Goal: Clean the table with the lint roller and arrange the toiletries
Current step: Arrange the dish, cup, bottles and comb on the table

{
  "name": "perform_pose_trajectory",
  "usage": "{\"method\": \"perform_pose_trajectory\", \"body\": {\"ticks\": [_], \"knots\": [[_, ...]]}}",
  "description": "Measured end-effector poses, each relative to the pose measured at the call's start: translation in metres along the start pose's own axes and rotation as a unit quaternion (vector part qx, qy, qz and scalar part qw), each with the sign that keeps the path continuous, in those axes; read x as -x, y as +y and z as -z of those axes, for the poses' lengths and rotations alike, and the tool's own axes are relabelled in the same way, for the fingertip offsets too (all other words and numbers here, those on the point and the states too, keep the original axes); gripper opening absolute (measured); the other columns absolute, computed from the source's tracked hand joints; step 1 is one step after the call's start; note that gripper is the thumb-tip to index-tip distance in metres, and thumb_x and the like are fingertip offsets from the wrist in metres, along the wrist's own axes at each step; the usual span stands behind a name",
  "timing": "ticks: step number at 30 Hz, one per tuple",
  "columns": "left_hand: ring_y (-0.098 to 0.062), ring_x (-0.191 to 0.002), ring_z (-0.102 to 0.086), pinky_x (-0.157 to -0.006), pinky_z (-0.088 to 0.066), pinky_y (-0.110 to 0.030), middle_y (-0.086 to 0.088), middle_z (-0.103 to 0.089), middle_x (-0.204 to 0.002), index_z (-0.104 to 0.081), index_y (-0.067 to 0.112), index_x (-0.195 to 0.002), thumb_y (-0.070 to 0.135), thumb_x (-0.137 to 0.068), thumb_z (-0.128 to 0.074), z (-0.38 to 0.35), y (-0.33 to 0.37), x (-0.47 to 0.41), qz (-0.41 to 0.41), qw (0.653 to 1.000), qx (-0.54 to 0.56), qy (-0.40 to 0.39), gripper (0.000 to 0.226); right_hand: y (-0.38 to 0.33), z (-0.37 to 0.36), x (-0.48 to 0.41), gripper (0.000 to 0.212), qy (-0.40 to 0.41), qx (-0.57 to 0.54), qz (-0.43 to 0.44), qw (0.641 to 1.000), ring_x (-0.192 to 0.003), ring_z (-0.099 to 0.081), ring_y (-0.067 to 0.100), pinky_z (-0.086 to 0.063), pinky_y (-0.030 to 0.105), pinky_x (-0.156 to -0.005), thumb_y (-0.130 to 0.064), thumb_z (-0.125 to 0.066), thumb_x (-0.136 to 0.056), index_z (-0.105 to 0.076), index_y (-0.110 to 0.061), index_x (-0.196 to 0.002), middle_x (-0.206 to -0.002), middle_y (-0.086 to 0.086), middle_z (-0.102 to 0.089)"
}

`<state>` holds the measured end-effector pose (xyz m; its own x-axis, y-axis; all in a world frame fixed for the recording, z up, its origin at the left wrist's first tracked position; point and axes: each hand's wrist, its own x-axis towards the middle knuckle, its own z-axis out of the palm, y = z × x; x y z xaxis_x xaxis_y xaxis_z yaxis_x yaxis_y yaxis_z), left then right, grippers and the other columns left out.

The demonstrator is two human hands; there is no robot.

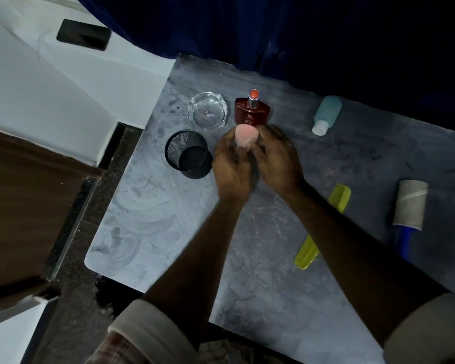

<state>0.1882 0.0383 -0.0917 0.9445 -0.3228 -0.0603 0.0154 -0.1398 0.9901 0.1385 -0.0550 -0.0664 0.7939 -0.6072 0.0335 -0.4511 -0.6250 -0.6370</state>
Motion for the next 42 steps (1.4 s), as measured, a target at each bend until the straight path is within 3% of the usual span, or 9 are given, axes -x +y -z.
{"method": "perform_pose_trajectory", "body": {"ticks": [3,6,13,22,29,35,37,39,42], "knots": [[-0.024,-0.106,-0.075,-0.091,-0.061,-0.030,-0.014,-0.075,-0.122,-0.065,0.002,-0.135,0.017,-0.100,-0.064,0.002,-0.007,-0.004,-0.021,1.000,-0.021,-0.010,0.037,-0.002,-0.005,0.000,0.028,-0.012,0.023,-0.010,1.000,-0.115,-0.061,0.025,-0.053,0.039,-0.095,-0.023,-0.056,-0.099,-0.058,-0.014,-0.125,-0.129,0.009,-0.060],[-0.024,-0.111,-0.074,-0.098,-0.061,-0.044,-0.012,-0.075,-0.124,-0.066,0.007,-0.136,0.025,-0.100,-0.065,0.003,-0.013,-0.006,-0.016,0.999,-0.034,-0.015,0.040,-0.003,-0.010,0.001,0.032,-0.008,0.016,-0.013,1.000,-0.116,-0.060,0.025,-0.053,0.039,-0.096,-0.022,-0.054,-0.100,-0.057,-0.013,-0.130,-0.132,0.009,-0.058],[-0.031,-0.115,-0.073,-0.099,-0.058,-0.057,-0.011,-0.074,-0.125,-0.062,0.021,-0.138,0.034,-0.100,-0.066,0.003,-0.020,-0.006,-0.024,0.998,-0.048,-0.028,0.041,-0.001,-0.011,0.002,0.033,0.003,-0.001,-0.006,1.000,-0.114,-0.061,0.022,-0.054,0.038,-0.095,-0.021,-0.056,-0.099,-0.059,-0.013,-0.131,-0.130,0.008,-0.058],[-0.031,-0.107,-0.072,-0.091,-0.060,-0.056,-0.011,-0.073,-0.121,-0.061,0.022,-0.138,0.031,-0.099,-0.067,0.004,-0.023,-0.005,-0.053,0.996,-0.060,-0.030,0.040,0.001,-0.012,0.003,0.034,0.004,0.004,0.002,1.000,-0.113,-0.061,0.022,-0.055,0.040,-0.093,-0.020,-0.055,-0.099,-0.058,-0.014,-0.132,-0.130,0.008,-0.058],[-0.025,-0.115,-0.072,-0.100,-0.060,-0.053,-0.014,-0.071,-0.127,-0.062,0.011,-0.140,0.028,-0.099,-0.066,0.002,-0.018,0.000,-0.009,0.999,-0.016,-0.031,0.044,0.001,-0.010,0.007,0.037,0.008,-0.007,0.006,1.000,-0.117,-0.061,0.022,-0.054,0.040,-0.097,-0.020,-0.055,-0.099,-0.056,-0.015,-0.136,-0.134,0.007,-0.056],[-0.034,-0.122,-0.070,-0.100,-0.059,-0.059,-0.017,-0.068,-0.136,-0.055,0.009,-0.149,0.036,-0.097,-0.068,0.005,-0.019,0.003,-0.005,0.999,-0.022,-0.043,0.059,0.006,-0.007,0.006,0.043,0.003,-0.019,0.001,1.000,-0.112,-0.063,0.017,-0.055,0.032,-0.096,-0.023,-0.063,-0.095,-0.056,-0.019,-0.137,-0.132,0.003,-0.058],[-0.043,-0.114,-0.071,-0.097,-0.062,-0.052,-0.029,-0.065,-0.135,-0.048,0.008,-0.154,0.032,-0.094,-0.068,0.007,-0.017,0.012,0.010,0.999,0.011,-0.045,0.068,0.010,-0.004,0.008,0.046,0.007,-0.029,-0.007,1.000,-0.106,-0.065,0.016,-0.057,0.032,-0.090,-0.023,-0.067,-0.092,-0.055,-0.021,-0.137,-0.129,0.002,-0.058],[-0.035,-0.097,-0.071,-0.086,-0.059,-0.027,-0.043,-0.062,-0.127,-0.041,0.003,-0.157,0.023,-0.091,-0.067,0.008,-0.013,0.029,0.029,0.997,0.054,-0.042,0.074,0.015,0.000,0.013,0.049,0.015,-0.037,-0.011,0.999,-0.107,-0.066,0.018,-0.059,0.038,-0.089,-0.021,-0.066,-0.090,-0.054,-0.020,-0.138,-0.131,0.002,-0.057],[-0.021,-0.088,-0.070,-0.077,-0.055,-0.014,-0.026,-0.070,-0.118,-0.047,0.005,-0.155,0.010,-0.089,-0.061,0.005,0.000,0.066,0.043,0.999,-0.006,-0.014,0.067,0.028,0.009,0.022,0.047,0.045,-0.045,-0.026,0.998,-0.106,-0.067,0.021,-0.059,0.042,-0.090,-0.016,-0.062,-0.089,-0.055,-0.015,-0.136,-0.130,0.005,-0.059]]}}
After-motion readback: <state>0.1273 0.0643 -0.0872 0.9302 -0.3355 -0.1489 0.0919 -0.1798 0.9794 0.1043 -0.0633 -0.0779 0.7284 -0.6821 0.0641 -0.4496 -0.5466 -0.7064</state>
